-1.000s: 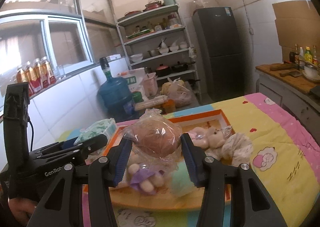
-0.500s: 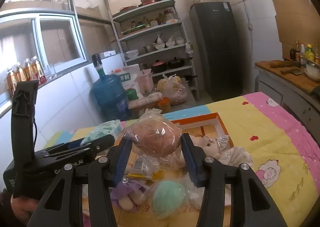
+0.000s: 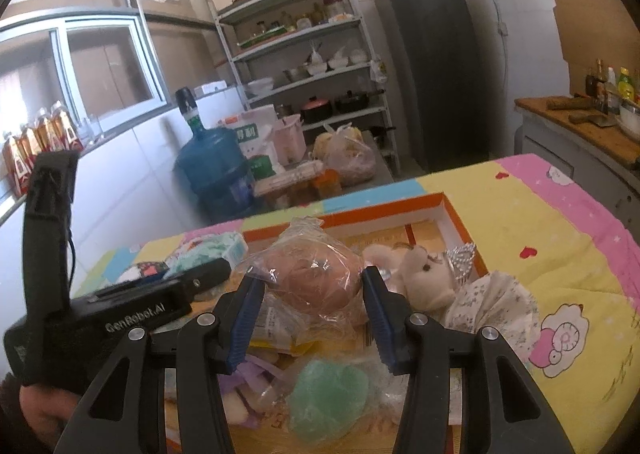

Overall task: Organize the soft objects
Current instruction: 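Lower and open both grippers to drop tissue pack and bun into box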

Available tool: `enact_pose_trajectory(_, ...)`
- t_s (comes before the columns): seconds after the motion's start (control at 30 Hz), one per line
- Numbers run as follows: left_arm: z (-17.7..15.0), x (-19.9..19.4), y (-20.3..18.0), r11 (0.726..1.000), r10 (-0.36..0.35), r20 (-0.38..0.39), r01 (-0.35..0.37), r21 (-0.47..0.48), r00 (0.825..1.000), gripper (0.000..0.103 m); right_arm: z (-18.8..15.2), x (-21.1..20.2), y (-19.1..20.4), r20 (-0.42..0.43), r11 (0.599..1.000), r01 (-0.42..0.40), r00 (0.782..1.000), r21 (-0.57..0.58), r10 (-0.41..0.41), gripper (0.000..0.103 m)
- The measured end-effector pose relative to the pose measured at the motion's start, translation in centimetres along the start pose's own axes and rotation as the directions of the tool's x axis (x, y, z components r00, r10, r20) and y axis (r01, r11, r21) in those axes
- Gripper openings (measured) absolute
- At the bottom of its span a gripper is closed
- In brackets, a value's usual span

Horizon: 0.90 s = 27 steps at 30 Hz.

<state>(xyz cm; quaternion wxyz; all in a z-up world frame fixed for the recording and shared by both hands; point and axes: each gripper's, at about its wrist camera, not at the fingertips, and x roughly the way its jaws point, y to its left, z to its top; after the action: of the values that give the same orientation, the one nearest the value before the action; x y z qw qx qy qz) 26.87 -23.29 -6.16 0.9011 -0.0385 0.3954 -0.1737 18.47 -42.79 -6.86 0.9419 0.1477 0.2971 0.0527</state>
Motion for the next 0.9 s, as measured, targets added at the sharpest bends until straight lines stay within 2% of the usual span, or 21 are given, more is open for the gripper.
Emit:
enact_pose_trajectory(0.1,-0.1,0.6,0.0,1.000,-0.019,-0.041,0.019,-0.020,0.999,0.055,-0.1,0.2,-0.1,-0.006,1.000,-0.001,1.000,0.002,0.001,0.052)
enact_pose_trajectory(0.4,0.0,1.5,0.1,0.999,-0.026,-0.098,0.022,-0.033,0.995,0.059,-0.5,0.4,-0.4,-0.027,1.000,-0.007,1.000,0.025,0.008,0.055)
enact_pose_trajectory(0.47,-0.1,1.4,0.2,0.999,-0.035,-0.092,0.032,-0.041,0.995,0.064,-0.5,0.3,-0.5,-0.027,0.999,-0.016,0.999,0.038,0.017,0.057)
enact_pose_trajectory(0.67,-0.5,1.1,-0.2,0.999,-0.044,-0.079,0.042,-0.021,0.996,0.074,-0.5,0.6,-0.9,-0.031,0.998,-0.019,0.999,0.057,0.021,0.073)
enact_pose_trajectory(0.9,-0.8,-1.1,-0.8,1.000,0.009,-0.015,-0.009,0.022,1.000,0.076,-0.5,-0.7,-1.5,0.036,0.995,-0.048,0.998,0.086,0.045,0.073)
